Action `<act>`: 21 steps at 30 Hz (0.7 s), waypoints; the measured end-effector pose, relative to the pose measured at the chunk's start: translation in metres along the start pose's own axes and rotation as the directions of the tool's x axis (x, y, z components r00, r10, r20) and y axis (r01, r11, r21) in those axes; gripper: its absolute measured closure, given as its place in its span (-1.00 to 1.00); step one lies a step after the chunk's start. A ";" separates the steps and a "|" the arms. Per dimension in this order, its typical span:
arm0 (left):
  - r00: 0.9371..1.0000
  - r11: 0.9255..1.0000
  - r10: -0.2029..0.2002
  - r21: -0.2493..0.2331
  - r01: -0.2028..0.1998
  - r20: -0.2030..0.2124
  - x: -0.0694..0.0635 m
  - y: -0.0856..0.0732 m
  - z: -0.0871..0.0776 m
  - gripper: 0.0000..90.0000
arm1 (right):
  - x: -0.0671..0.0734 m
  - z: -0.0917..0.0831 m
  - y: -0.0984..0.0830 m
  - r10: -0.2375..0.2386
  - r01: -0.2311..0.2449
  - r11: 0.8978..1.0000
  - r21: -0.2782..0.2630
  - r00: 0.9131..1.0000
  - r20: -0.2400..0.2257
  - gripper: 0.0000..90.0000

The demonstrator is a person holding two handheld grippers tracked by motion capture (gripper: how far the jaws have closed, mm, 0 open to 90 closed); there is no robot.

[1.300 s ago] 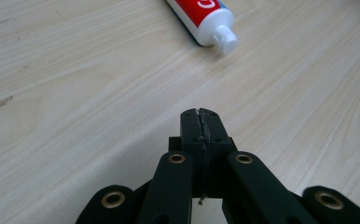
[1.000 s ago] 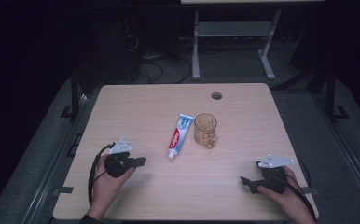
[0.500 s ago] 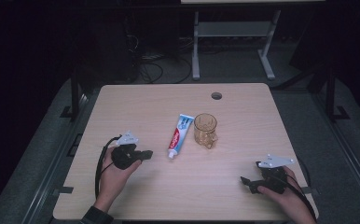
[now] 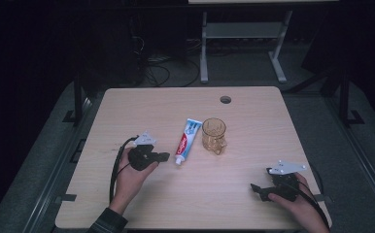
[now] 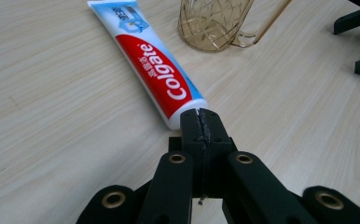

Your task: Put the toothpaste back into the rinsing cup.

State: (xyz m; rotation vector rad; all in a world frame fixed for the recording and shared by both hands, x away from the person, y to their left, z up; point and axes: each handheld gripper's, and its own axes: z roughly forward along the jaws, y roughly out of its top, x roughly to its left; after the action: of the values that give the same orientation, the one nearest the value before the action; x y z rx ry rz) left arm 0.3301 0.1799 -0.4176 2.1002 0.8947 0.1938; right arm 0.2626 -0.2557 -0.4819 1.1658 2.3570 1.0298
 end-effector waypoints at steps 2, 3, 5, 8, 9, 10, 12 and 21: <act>1.000 1.000 0.001 0.000 -0.001 0.008 -0.001 0.002 0.004 1.00 | 0.000 0.000 0.000 0.000 0.000 1.000 0.000 1.000 0.000 -0.73; 1.000 1.000 -0.002 -0.002 0.002 0.010 -0.001 0.003 0.007 1.00 | 0.000 0.000 0.000 0.000 0.000 1.000 0.000 1.000 -0.001 -0.73; 1.000 1.000 -0.005 -0.002 0.005 0.021 -0.002 0.006 0.012 1.00 | 0.000 0.000 0.000 -0.001 0.001 1.000 0.000 1.000 0.000 -0.73; 0.999 1.000 -0.012 -0.008 0.012 0.036 -0.004 0.009 0.020 1.00 | 0.000 0.000 0.000 -0.001 0.001 1.000 0.000 1.000 0.000 -0.73; 0.999 1.000 -0.014 -0.004 0.014 0.042 -0.005 0.010 0.023 1.00 | 0.000 0.000 0.000 -0.001 0.001 1.000 0.000 1.000 -0.001 -0.73; 0.999 1.000 -0.012 0.001 0.012 0.045 -0.006 0.011 0.026 1.00 | 0.000 0.000 0.000 -0.001 0.001 1.000 0.000 1.000 0.000 -0.73; 0.999 1.000 -0.005 0.006 0.005 0.049 -0.008 0.013 0.032 1.00 | 0.000 0.000 0.000 -0.001 0.001 1.000 0.000 1.000 -0.001 -0.73; 0.998 1.000 0.013 0.026 -0.014 0.058 -0.014 0.022 0.055 1.00 | 0.000 0.000 0.000 -0.001 0.001 1.000 0.000 1.000 -0.001 -0.73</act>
State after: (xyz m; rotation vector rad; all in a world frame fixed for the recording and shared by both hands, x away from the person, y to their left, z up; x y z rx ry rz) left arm 0.3547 0.1264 -0.4344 2.1257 0.8531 0.1278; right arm 0.2626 -0.2558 -0.4819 1.1639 2.3577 1.0300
